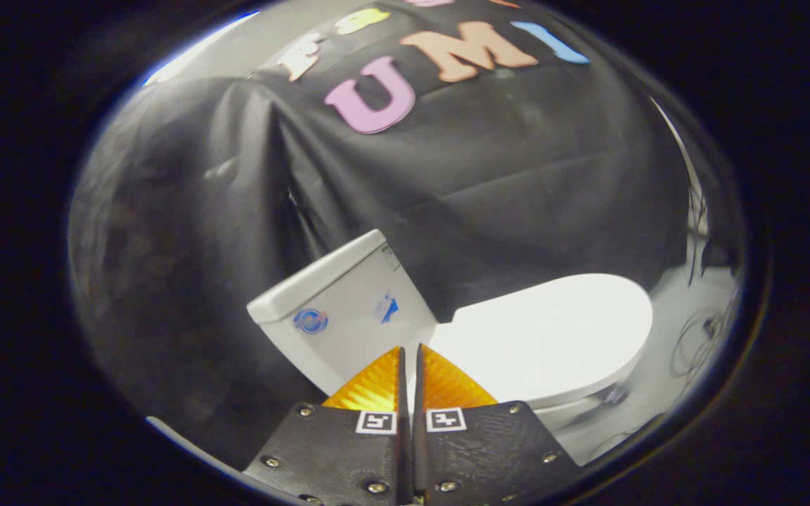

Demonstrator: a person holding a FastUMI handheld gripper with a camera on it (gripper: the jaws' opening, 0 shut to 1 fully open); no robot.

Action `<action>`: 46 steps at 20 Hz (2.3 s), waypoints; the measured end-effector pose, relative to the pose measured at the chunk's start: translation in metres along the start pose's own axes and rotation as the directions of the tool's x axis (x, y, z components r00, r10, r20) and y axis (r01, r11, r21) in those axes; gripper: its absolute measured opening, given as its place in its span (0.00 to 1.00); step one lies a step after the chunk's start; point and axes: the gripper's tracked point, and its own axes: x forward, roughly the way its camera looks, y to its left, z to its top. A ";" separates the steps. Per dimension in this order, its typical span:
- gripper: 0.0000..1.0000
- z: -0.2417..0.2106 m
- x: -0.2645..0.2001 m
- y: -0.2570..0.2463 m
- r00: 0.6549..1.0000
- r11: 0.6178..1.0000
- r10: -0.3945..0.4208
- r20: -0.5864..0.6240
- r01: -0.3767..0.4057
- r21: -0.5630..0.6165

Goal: Open the toilet lid.

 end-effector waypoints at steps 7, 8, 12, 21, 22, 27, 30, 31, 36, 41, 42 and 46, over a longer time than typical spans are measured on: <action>0.21 -0.033 0.002 -0.119 0.950 0.935 -0.267 -0.164 0.296 0.193; 0.36 -0.037 0.000 -0.134 0.939 0.921 -0.287 -0.187 0.325 0.214; 0.72 -0.054 -0.013 -0.194 0.888 0.858 -0.386 -0.251 0.445 0.257; 0.86 -0.127 -0.015 -0.251 0.830 0.720 -0.371 -0.417 0.541 0.435; 0.78 -0.130 -0.012 -0.251 0.837 0.690 -0.346 -0.423 0.533 0.490; 0.08 -0.126 0.002 -0.256 0.885 0.570 -0.281 -0.372 0.466 0.677; 0.01 -0.115 -0.009 -0.257 0.902 0.550 -0.267 -0.340 0.432 0.714; 0.01 -0.115 -0.003 -0.256 0.903 0.562 -0.264 -0.338 0.429 0.707; 0.01 -0.080 -0.008 -0.234 0.923 0.623 -0.251 -0.292 0.385 0.681; 0.01 -0.038 -0.013 -0.201 0.951 0.769 -0.216 -0.222 0.305 0.562; 0.01 -0.030 -0.014 -0.192 0.958 0.801 -0.203 -0.203 0.282 0.528; 0.01 0.000 -0.017 -0.155 0.978 0.896 -0.161 -0.135 0.202 0.396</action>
